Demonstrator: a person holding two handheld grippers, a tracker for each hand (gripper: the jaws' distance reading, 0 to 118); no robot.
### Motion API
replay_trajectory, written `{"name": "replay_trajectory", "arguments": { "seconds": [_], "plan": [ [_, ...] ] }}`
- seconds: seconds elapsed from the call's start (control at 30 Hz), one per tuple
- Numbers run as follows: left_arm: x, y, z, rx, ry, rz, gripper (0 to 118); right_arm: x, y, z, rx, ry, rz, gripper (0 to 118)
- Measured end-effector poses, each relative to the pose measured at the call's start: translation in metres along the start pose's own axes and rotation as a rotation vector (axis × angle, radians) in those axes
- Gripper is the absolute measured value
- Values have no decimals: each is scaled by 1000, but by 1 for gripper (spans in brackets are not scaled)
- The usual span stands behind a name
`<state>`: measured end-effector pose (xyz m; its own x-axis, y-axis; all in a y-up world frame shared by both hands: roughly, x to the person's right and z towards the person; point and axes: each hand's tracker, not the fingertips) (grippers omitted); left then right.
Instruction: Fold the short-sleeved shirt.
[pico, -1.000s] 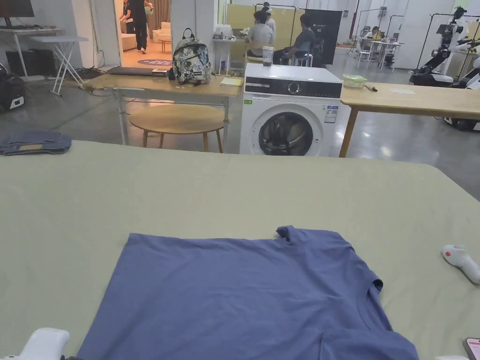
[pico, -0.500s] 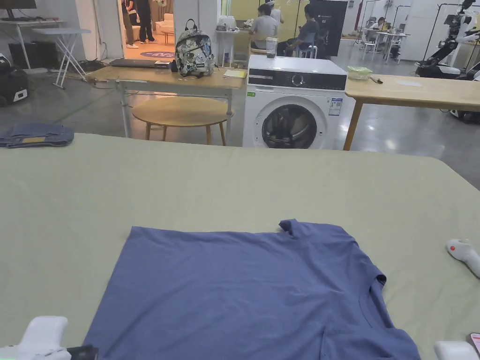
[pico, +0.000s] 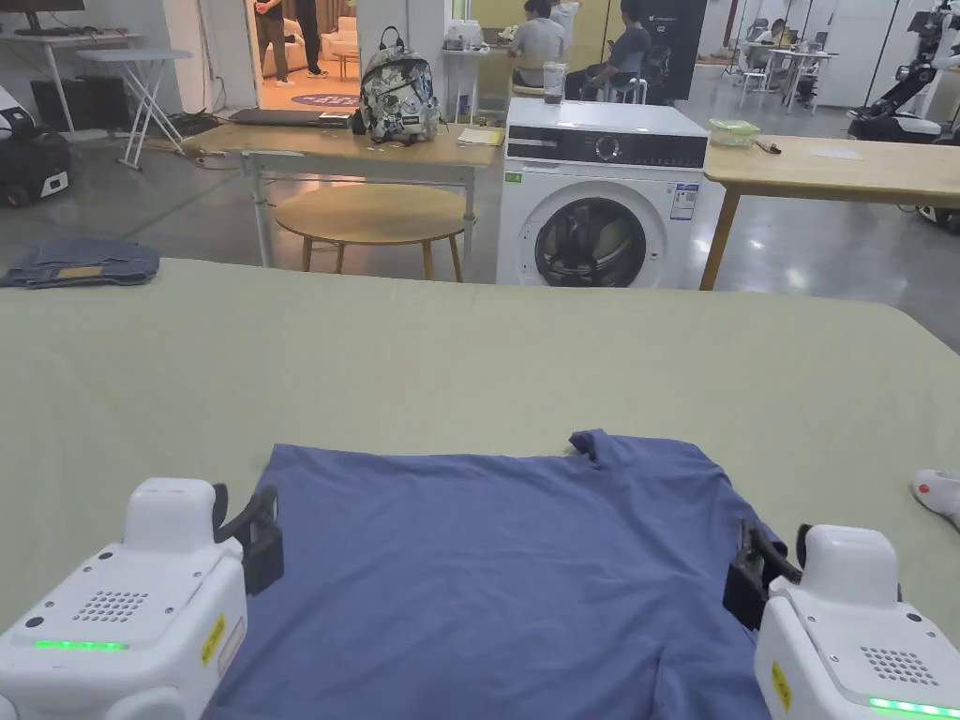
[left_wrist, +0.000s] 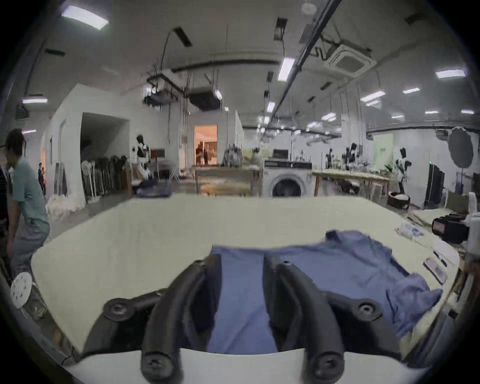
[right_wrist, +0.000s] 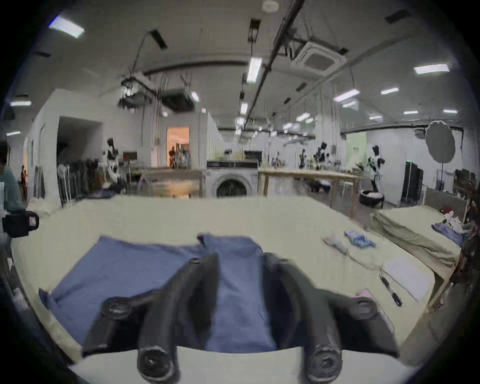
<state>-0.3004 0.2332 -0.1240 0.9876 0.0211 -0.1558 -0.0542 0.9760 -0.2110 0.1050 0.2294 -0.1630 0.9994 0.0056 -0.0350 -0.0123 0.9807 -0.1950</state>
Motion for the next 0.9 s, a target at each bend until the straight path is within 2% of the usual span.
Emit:
{"name": "replay_trajectory", "arguments": {
  "seconds": [0.03, 0.1, 0.3, 0.5, 0.6, 0.73, 0.77, 0.8, 0.83, 0.9],
  "plan": [
    [4, 4, 2, 28, 6, 3, 12, -4, 3, 1, 30, 4, -4, 1],
    [8, 10, 6, 82, 17, 17, 1, -12, 5, 1, 66, 6, 8, 0],
    [11, 19, 9, 49, 18, -20, 0, -18, 8, -2, 37, 55, 14, 0],
    [-25, 8, -2, -257, 2, -60, 0, -17, -3, -3, -19, 66, 42, 0],
    [-50, -8, -15, -473, -22, -29, 0, -14, -10, -6, -56, 66, 45, 0],
    [-78, -33, -31, -657, -12, -2, 0, -12, -18, -10, -96, 63, 58, 0],
    [-83, -39, -31, -694, -9, 15, 2, -11, -21, -10, -106, 63, 60, 0],
    [-88, -43, -33, -694, -2, 33, 14, -11, -23, -11, -114, 64, 59, 0],
    [-93, -47, -35, -698, 14, 54, 36, -11, -25, -12, -122, 65, 58, 0],
    [-104, -60, -45, -746, 25, 108, 65, -11, -30, -13, -139, 66, 59, 0]
  ]
}}
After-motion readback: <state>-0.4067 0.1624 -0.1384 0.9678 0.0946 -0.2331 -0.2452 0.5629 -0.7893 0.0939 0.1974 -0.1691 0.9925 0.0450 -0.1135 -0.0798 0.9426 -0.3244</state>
